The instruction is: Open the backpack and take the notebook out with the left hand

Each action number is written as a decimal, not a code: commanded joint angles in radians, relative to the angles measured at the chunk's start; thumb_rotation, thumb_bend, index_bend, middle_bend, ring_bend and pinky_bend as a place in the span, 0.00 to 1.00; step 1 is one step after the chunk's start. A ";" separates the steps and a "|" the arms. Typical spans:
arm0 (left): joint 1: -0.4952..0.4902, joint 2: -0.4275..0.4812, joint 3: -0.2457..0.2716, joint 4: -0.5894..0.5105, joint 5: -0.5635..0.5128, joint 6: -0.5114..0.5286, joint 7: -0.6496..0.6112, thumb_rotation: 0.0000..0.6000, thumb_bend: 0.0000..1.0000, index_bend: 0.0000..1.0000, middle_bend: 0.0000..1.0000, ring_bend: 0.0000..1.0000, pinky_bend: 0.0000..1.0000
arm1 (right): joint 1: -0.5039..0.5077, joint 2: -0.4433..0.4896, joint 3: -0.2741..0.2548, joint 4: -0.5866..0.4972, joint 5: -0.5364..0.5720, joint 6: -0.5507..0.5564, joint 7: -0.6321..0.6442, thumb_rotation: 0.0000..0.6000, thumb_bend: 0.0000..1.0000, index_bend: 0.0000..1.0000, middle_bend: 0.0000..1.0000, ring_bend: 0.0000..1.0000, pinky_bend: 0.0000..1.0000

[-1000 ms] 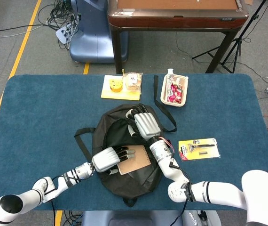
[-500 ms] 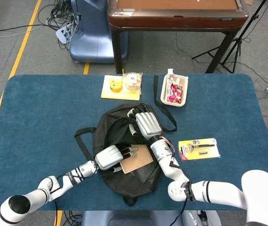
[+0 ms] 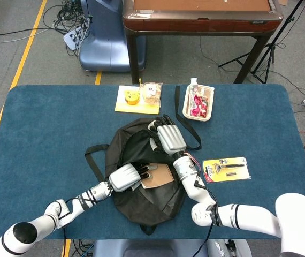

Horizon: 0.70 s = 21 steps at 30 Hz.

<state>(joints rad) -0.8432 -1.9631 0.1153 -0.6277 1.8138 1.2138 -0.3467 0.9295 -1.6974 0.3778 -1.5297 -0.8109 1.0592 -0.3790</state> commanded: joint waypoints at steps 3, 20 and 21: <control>0.005 0.015 0.008 -0.020 0.004 0.031 -0.026 1.00 0.67 0.44 0.14 0.13 0.19 | 0.002 0.006 0.005 0.009 0.010 -0.005 -0.003 1.00 1.00 0.63 0.30 0.12 0.06; 0.048 0.162 -0.036 -0.311 0.008 0.288 -0.152 1.00 0.67 0.55 0.47 0.36 0.26 | -0.015 0.023 -0.014 0.046 0.011 -0.027 0.025 1.00 1.00 0.63 0.30 0.12 0.06; 0.051 0.178 -0.042 -0.339 0.006 0.297 -0.157 1.00 0.67 0.56 0.48 0.37 0.26 | -0.018 0.026 -0.016 0.047 0.010 -0.029 0.029 1.00 1.00 0.63 0.30 0.12 0.06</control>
<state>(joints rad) -0.7998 -1.8174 0.0892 -0.9203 1.8250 1.4850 -0.4872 0.9127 -1.6730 0.3633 -1.4830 -0.8006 1.0317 -0.3521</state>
